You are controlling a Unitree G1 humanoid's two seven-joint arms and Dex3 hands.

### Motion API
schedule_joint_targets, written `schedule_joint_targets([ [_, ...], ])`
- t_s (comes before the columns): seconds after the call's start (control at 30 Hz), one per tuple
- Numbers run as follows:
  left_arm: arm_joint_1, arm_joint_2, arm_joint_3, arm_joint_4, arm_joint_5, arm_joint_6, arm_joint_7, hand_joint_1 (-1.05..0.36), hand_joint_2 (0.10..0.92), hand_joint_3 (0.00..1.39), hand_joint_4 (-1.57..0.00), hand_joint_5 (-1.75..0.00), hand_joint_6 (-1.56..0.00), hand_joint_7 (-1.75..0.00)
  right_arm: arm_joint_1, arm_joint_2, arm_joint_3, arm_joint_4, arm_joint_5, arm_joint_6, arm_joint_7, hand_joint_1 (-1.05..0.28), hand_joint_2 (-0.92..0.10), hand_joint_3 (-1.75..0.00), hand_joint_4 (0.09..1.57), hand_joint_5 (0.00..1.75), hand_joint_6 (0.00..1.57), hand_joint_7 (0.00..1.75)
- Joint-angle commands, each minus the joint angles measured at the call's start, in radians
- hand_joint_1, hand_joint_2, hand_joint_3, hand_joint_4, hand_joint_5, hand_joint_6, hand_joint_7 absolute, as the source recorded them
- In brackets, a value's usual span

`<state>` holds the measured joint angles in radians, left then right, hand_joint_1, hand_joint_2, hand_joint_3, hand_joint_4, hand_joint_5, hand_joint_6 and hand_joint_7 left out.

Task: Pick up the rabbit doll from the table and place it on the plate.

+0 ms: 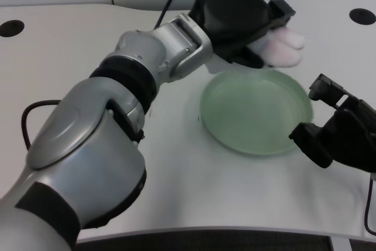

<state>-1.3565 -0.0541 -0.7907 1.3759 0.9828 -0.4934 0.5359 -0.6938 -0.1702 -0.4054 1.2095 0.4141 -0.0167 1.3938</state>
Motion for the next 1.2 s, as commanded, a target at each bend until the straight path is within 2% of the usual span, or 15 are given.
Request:
schedule_joint_targets([
  [0.03, 0.038, -0.031, 0.004, 0.005, -0.017, -0.008, -0.025, -0.68, 0.921, 0.55, -0.86, -1.6, -0.77, -1.31, 0.005, -0.001, 0.007, -0.012, 0.005, 0.004, 0.023, -0.63, -0.91, -0.03, 1.06, 1.75, 0.87, 1.75],
  [0.17, 0.083, -0.047, 0.025, 0.007, -0.043, -0.024, -0.04, -0.67, 0.921, 0.54, -0.84, -1.62, -0.77, -1.29, 0.006, 0.0, 0.009, -0.014, 0.005, 0.004, 0.022, -0.65, -0.9, -0.01, 1.07, 1.75, 0.88, 1.75],
  [0.27, 0.11, -0.049, 0.064, 0.01, -0.085, -0.03, -0.103, -0.67, 0.921, 0.56, -0.71, -1.63, -0.67, -1.26, 0.006, 0.0, 0.008, -0.016, 0.007, 0.007, 0.021, -0.63, -0.89, -0.01, 1.07, 1.75, 0.88, 1.75],
  [0.3, 0.114, -0.05, 0.084, 0.013, -0.107, -0.02, -0.165, -0.68, 0.921, 0.56, -0.68, -1.63, -0.65, -1.25, 0.006, 0.0, 0.009, -0.017, 0.007, 0.002, 0.02, -0.63, -0.89, -0.01, 1.07, 1.75, 0.88, 1.75],
  [0.33, 0.116, -0.049, 0.102, 0.015, -0.128, -0.012, -0.22, -0.72, 0.921, 0.61, -0.54, -1.22, -0.56, -0.9, 0.006, -0.001, 0.009, -0.018, 0.006, 0.0, 0.022, -0.63, -0.9, -0.01, 1.07, 1.75, 0.88, 1.75],
  [0.4, 0.119, -0.046, 0.13, 0.015, -0.16, 0.001, -0.303, -0.75, 0.921, 0.62, -0.48, -0.71, -0.56, -0.36, 0.005, -0.004, 0.01, -0.018, 0.007, 0.001, 0.027, -0.62, -0.9, -0.01, 1.06, 1.75, 0.87, 1.75],
  [0.43, 0.12, -0.044, 0.139, 0.014, -0.17, 0.006, -0.33, -0.75, 0.921, 0.61, -0.44, -0.54, -0.53, -0.23, 0.005, -0.005, 0.008, -0.018, 0.008, 0.002, 0.031, -0.62, -0.91, -0.01, 1.06, 1.75, 0.87, 1.75],
  [0.5, 0.122, -0.043, 0.148, 0.01, -0.181, 0.012, -0.359, -0.75, 0.921, 0.6, -0.38, -0.35, -0.48, -0.07, 0.005, -0.005, 0.007, -0.017, 0.01, 0.002, 0.034, -0.63, -0.91, -0.01, 1.07, 1.75, 0.87, 1.75],
  [0.63, 0.113, -0.039, 0.146, 0.006, -0.178, 0.042, -0.417, -0.86, 0.921, 0.7, -0.2, -0.2, -0.29, 0.0, 0.004, -0.009, 0.005, -0.014, 0.011, 0.009, 0.038, -0.6, -0.91, -0.01, 1.06, 1.75, 0.85, 1.75],
  [0.7, 0.107, -0.034, 0.13, 0.004, -0.16, 0.05, -0.413, -0.93, 0.921, 0.75, -0.11, -0.15, -0.21, 0.0, 0.004, -0.011, 0.005, -0.011, 0.01, 0.016, 0.034, -0.6, -0.91, -0.01, 1.06, 1.75, 0.85, 1.75],
  [0.8, 0.097, -0.022, 0.131, 0.0, -0.166, 0.049, -0.428, -0.99, 0.921, 0.79, -0.02, -0.1, -0.12, 0.0, 0.005, -0.01, 0.003, -0.012, 0.009, 0.008, 0.032, -0.62, -0.91, -0.01, 1.06, 1.75, 0.85, 1.75],
  [0.97, 0.08, 0.011, 0.202, -0.004, -0.235, 0.057, -0.482, -1.05, 0.921, 0.85, 0.0, -0.01, -0.02, 0.0, 0.006, -0.012, 0.004, -0.014, 0.007, 0.01, 0.027, -0.64, -0.91, -0.01, 1.07, 1.75, 0.86, 1.75],
  [1.2, 0.068, 0.084, 0.262, -0.011, -0.279, 0.043, -0.502, -1.05, 0.921, 0.83, 0.0, 0.0, 0.0, 0.0, 0.007, -0.015, -0.001, -0.011, 0.011, 0.005, 0.037, -0.64, -0.92, -0.01, 1.07, 1.75, 0.85, 1.75],
])
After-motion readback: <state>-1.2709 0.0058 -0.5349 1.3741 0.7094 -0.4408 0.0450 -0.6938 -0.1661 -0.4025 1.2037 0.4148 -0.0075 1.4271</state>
